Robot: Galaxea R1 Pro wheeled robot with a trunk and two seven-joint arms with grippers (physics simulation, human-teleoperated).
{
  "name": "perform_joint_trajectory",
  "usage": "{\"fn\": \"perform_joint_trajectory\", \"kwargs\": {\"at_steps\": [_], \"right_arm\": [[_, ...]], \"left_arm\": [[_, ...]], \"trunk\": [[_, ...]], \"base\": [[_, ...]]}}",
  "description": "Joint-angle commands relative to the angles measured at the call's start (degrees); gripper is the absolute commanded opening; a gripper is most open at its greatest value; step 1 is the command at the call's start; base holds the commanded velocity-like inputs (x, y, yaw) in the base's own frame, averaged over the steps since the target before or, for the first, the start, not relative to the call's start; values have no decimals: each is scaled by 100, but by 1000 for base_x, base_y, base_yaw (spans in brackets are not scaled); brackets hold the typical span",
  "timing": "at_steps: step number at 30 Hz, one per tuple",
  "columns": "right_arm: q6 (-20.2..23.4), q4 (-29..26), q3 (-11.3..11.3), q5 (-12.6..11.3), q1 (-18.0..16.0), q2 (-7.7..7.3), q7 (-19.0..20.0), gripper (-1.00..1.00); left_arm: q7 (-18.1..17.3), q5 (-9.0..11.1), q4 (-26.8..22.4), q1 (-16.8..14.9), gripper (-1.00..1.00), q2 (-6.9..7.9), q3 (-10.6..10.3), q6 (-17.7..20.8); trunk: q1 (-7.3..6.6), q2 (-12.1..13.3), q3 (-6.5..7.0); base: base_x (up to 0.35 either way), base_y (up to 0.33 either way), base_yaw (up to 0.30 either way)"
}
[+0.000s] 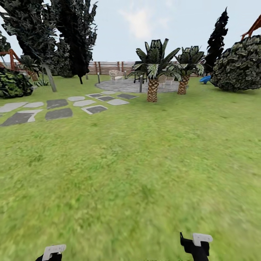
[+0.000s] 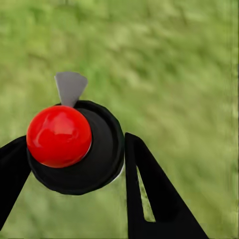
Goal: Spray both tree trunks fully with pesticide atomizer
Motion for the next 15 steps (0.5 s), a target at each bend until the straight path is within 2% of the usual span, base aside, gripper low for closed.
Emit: {"fn": "perform_joint_trajectory", "kwargs": {"at_steps": [1, 15], "right_arm": [[-13, 8, -27, 61, -4, 2, -27, 100], [-13, 8, -27, 61, -4, 2, -25, 100]], "left_arm": [[-28, 61, 7, -4, -100, 3, -39, -20], [-19, 61, 4, -4, -100, 4, -39, -20]], "trunk": [[-1, -2, -5], [-1, -2, -5]], "base": [[0, -277, -300], [0, -278, -300]]}}
